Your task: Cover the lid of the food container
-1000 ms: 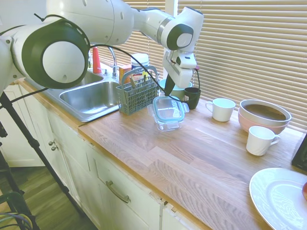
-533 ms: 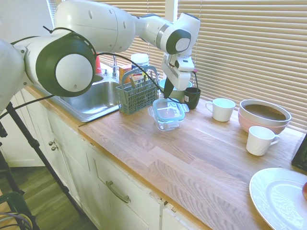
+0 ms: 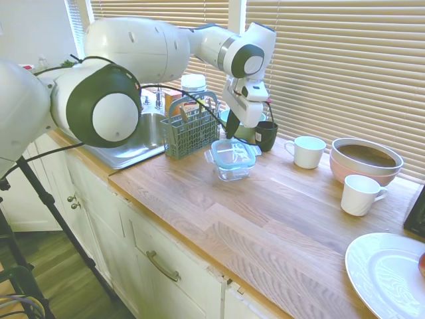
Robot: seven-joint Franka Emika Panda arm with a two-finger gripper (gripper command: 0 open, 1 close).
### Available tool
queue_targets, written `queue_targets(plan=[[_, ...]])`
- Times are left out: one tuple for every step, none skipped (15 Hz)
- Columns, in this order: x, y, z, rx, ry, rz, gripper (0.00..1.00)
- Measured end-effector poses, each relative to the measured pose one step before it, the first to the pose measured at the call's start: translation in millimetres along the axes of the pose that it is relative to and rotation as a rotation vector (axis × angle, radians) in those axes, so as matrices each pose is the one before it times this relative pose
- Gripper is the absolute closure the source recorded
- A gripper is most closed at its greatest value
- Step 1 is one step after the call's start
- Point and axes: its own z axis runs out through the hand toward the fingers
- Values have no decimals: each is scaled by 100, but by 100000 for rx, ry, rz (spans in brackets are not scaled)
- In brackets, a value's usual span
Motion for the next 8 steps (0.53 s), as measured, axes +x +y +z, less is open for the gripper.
queue_targets(plan=[[-79,-91,-10,-50,195,-295,0],[-35,-68,-44,16,67,-197,0],[-28,-33,-41,-82,-6,-146,0],[-32,-38,-60,-24,7,-159,0],[-2,-62,39,100,52,-95,0],[8,-38,28,92,43,-42,0],[-5,-14,-37,110,40,-29,0],[-36,-19,-94,189,64,-7,0]])
